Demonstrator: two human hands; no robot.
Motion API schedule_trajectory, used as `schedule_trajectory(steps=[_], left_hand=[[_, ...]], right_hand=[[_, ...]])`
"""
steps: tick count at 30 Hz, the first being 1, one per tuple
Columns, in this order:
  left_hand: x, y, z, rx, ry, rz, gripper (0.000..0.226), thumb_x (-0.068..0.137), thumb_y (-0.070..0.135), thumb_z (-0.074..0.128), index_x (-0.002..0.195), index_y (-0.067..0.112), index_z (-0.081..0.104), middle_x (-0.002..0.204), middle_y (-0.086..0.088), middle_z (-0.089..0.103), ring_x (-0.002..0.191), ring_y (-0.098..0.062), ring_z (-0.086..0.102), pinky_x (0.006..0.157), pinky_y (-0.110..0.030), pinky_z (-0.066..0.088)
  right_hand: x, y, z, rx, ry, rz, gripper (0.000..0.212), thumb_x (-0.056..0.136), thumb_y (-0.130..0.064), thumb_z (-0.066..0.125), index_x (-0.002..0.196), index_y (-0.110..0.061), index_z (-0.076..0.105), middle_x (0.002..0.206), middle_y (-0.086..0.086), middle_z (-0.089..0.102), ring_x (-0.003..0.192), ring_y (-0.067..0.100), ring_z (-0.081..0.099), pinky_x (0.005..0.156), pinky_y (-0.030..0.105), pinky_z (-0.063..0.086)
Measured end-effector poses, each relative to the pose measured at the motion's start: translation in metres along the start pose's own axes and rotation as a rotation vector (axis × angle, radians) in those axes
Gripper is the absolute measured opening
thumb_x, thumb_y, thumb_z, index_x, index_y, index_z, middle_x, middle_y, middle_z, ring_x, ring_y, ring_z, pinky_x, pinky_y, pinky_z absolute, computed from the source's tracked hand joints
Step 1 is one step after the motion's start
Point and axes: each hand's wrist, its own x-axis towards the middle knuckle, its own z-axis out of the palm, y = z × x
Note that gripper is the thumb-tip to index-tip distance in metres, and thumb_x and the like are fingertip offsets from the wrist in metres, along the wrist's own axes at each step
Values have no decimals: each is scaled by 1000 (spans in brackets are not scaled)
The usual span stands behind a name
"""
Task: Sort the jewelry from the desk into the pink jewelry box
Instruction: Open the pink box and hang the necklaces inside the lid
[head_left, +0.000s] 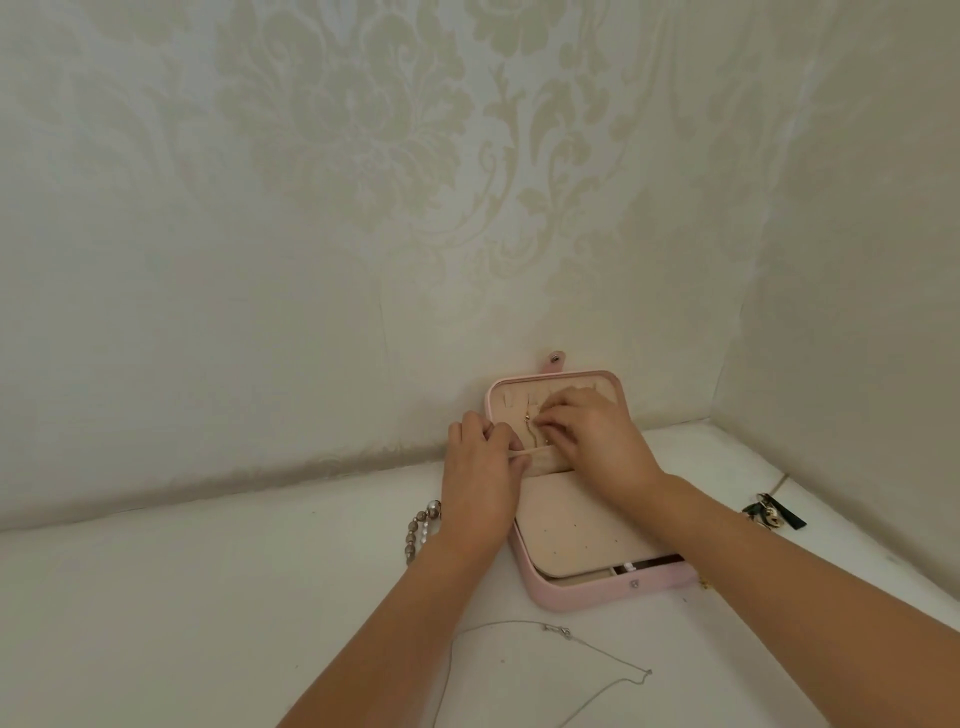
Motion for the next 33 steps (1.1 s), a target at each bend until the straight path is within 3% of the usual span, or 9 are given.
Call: schedule_trajectory(steps=[3, 6, 10, 13, 17, 19, 22, 27, 33], left_hand=[[0, -1, 1, 6, 28, 12, 13, 76, 14, 73, 84, 8, 64, 92, -12, 51, 87, -32, 48, 75, -43, 49], [0, 0, 1, 3, 44, 9, 15, 74, 13, 76, 81, 8, 64, 89, -12, 52, 83, -32, 49, 72, -42, 49], [0, -1, 1, 3, 32, 1, 15, 73, 14, 76, 81, 9, 64, 89, -12, 52, 83, -31, 49, 73, -42, 49], [-1, 0, 0, -4, 31, 1, 15, 74, 14, 76, 81, 8, 64, 89, -13, 51, 84, -31, 49, 73, -42, 49], [-2, 1, -2, -5, 24, -4, 15, 74, 14, 76, 81, 9, 64, 89, -13, 52, 84, -32, 49, 73, -43, 50], [-2, 1, -3, -3, 4, -12, 14, 76, 15, 75, 83, 8, 64, 91, -13, 51, 86, -32, 48, 76, -43, 49], [-2, 1, -4, -16, -29, -30, 13, 79, 16, 72, 86, 8, 65, 96, -13, 51, 92, -31, 46, 80, -41, 46], [-1, 0, -6, -17, -73, -68, 14, 82, 19, 68, 92, 10, 66, 99, -10, 49, 97, -27, 44, 84, -35, 43], [-4, 4, -21, -14, -84, -86, 22, 86, 12, 61, 108, 12, 65, 108, -9, 50, 103, -27, 43, 89, -35, 43]], right_hand=[[-10, -3, -2, -76, -3, -45, 17, 79, -5, 63, 91, -8, 75, 95, 7, 71, 86, 29, 66, 76, 39, 56], [-18, -4, -2, -184, -61, -92, 37, 74, -7, 45, 96, -10, 75, 104, 6, 72, 95, 27, 68, 85, 41, 53], [-24, -8, -7, -302, -140, -150, 48, 63, -3, 43, 99, -12, 74, 103, 4, 73, 96, 29, 68, 84, 41, 52], [-23, -12, -15, -375, -193, -200, 55, 66, -10, 30, 101, -13, 73, 107, 3, 71, 100, 30, 67, 85, 40, 52], [-24, -14, -21, -416, -277, -200, 57, 68, -9, 29, 107, -13, 71, 116, 3, 68, 108, 28, 64, 89, 41, 50], [-23, -15, -23, -364, -341, -187, 59, 72, -6, 31, 120, -12, 64, 128, 4, 61, 121, 27, 55, 102, 44, 38], [-24, -16, -29, -294, -439, -116, 60, 83, -1, 31, 140, -16, 43, 143, 1, 46, 137, 20, 33, 114, 35, 15], [-30, -17, -45, -53, -498, 70, 57, 89, 2, 36, 140, -22, 44, 140, 5, 49, 132, 19, 40, 105, 22, 26], [-46, 7, -113, 135, -373, 403, 35, 92, 0, 43, 113, -15, 68, 114, -5, 64, 104, 7, 56, 82, 2, 37]])
